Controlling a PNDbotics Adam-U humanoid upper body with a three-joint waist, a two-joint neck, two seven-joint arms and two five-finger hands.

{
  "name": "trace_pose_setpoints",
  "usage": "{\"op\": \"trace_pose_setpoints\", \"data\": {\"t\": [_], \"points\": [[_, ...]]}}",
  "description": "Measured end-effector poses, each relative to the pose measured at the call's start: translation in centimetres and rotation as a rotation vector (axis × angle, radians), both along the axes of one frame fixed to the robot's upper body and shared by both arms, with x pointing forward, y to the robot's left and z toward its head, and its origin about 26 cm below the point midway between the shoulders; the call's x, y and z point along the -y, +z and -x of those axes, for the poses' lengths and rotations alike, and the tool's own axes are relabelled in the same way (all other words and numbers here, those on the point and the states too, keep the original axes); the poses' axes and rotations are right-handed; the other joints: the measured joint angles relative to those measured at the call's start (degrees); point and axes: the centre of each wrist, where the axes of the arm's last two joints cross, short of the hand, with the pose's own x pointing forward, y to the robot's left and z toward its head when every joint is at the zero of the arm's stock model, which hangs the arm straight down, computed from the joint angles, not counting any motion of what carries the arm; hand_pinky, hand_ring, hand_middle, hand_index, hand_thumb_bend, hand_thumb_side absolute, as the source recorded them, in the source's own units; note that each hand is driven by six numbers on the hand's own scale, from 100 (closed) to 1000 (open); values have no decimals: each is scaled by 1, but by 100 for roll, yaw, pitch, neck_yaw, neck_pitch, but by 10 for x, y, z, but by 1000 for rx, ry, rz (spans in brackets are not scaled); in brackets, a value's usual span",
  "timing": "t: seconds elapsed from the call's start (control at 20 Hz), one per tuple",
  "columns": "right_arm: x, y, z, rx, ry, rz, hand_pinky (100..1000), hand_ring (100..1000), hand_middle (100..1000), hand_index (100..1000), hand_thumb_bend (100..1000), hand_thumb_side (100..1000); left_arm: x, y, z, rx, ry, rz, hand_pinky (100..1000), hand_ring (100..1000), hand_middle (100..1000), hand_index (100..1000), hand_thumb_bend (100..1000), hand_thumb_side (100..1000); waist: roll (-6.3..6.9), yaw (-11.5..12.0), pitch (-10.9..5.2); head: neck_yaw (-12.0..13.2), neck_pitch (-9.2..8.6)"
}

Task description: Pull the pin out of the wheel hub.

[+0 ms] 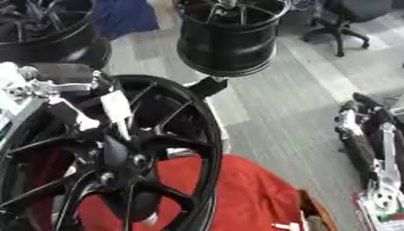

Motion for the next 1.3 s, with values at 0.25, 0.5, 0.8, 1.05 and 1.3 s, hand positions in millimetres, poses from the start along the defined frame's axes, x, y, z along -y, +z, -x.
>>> {"op": "trace_pose_setpoints", "data": {"t": [0.25, 0.5, 0.8, 1.05, 1.3], "points": [[0, 0, 0, -2, 2, 0, 521, 585, 604, 806, 100, 501, -1, -4, 1, -41, -8, 49, 622, 625, 770, 847, 100, 345, -7, 3, 0, -6, 0], [0, 0, 0, -4, 3, 1, 521, 585, 604, 806, 100, 496, -1, -2, 2, -47, -15, 73, 644, 654, 801, 870, 118, 438, -8, 4, -3, -7, 0], [0, 0, 0, -7, 4, 2, 521, 585, 603, 806, 100, 493, 1, 4, 5, -28, -30, 68, 655, 673, 839, 886, 151, 687, -9, 37, -10, -11, 0], [0, 0, 0, -10, 6, 2, 520, 585, 603, 806, 100, 491, 4, 6, 6, -27, -44, 84, 656, 675, 835, 885, 145, 683, -37, 39, -23, -13, 0], [0, 0, 0, -11, 9, 3, 520, 585, 603, 806, 100, 492, 6, 7, 7, -29, -53, 95, 645, 663, 814, 878, 115, 686, -38, 39, -33, -13, 0]]}}
